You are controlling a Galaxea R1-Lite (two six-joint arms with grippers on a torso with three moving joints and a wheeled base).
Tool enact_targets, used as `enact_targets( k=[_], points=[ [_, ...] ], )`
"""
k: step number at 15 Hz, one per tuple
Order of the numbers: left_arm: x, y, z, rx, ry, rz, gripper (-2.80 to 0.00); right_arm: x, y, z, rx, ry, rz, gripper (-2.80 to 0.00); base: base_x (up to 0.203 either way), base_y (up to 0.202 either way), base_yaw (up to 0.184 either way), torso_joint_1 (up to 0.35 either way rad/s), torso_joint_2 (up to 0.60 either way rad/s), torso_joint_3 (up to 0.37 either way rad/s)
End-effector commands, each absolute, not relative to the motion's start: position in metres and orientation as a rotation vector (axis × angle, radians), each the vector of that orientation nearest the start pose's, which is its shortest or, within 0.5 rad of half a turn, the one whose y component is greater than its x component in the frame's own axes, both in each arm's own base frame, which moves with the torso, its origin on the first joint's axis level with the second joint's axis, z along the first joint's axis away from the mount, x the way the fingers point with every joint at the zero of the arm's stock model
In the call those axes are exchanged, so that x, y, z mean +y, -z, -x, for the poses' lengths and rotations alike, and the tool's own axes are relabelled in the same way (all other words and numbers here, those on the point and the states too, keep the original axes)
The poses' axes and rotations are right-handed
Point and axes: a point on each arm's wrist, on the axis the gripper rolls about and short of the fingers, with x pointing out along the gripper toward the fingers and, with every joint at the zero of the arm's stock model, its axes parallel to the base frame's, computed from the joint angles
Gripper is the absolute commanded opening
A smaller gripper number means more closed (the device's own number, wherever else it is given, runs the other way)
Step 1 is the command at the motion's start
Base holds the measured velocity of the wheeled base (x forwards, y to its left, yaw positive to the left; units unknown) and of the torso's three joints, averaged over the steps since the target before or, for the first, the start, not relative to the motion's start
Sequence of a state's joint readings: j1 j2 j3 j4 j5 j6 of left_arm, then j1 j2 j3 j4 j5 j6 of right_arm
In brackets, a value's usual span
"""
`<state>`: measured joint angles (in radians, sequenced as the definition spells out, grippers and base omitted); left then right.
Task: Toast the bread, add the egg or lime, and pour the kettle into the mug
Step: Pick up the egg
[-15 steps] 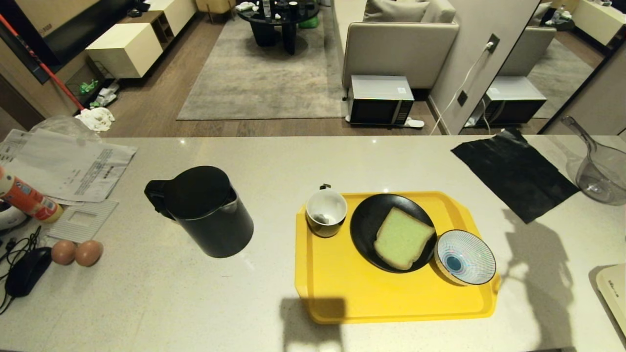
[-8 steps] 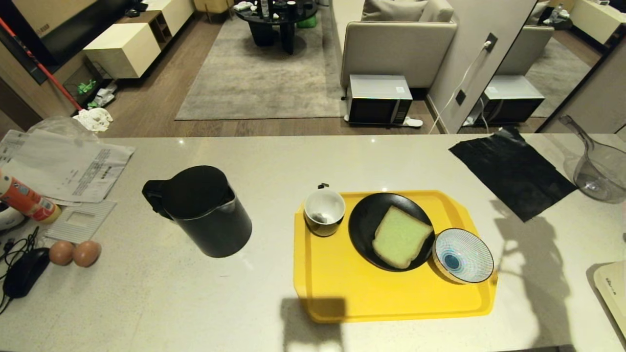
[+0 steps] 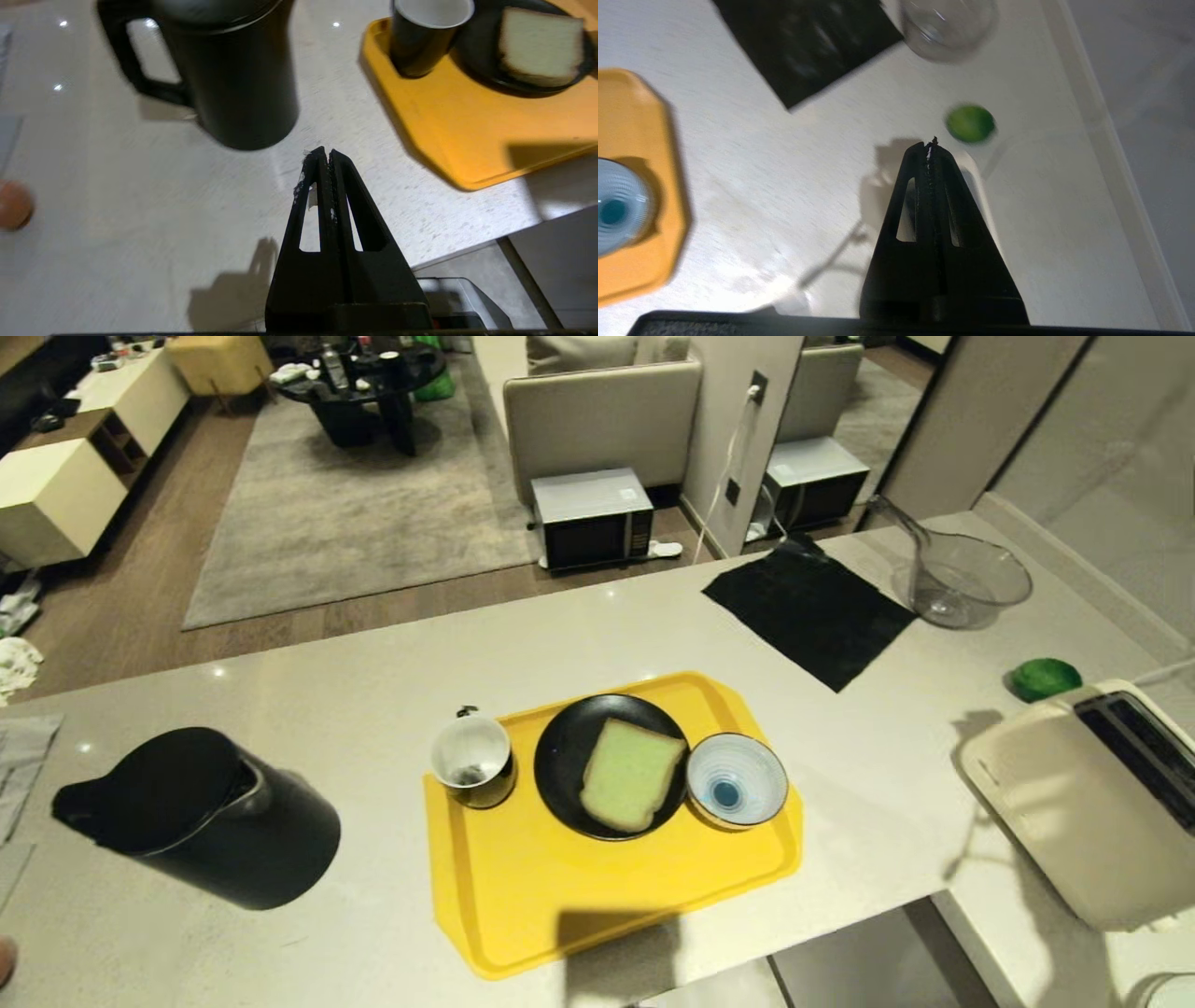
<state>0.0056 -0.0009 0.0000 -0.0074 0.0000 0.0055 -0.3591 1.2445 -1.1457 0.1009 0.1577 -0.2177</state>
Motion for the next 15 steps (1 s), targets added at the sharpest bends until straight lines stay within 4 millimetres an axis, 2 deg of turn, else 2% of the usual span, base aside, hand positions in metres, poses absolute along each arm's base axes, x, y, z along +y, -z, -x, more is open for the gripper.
enact_targets(
  k=[1,11,15],
  points=[
    [0.0,-0.076,0.023,-0.009,-0.006,-0.007,-2.8,-0.063,-0.319,-0.179,0.227,0.174,0.163,-2.8,0.005,0.007,-0.173,-0.002,0.01,0.002],
    [0.0,-0.076,0.023,-0.009,-0.006,-0.006,-2.8,-0.064,-0.314,-0.181,0.247,0.174,0.158,-2.8,0.002,0.008,-0.17,0.001,0.0,0.001],
    [0.0,-0.076,0.023,-0.009,-0.006,-0.006,-2.8,-0.066,-0.302,-0.186,0.307,0.154,0.197,-2.8,-0.001,0.003,-0.055,0.002,0.0,0.001]
  ],
)
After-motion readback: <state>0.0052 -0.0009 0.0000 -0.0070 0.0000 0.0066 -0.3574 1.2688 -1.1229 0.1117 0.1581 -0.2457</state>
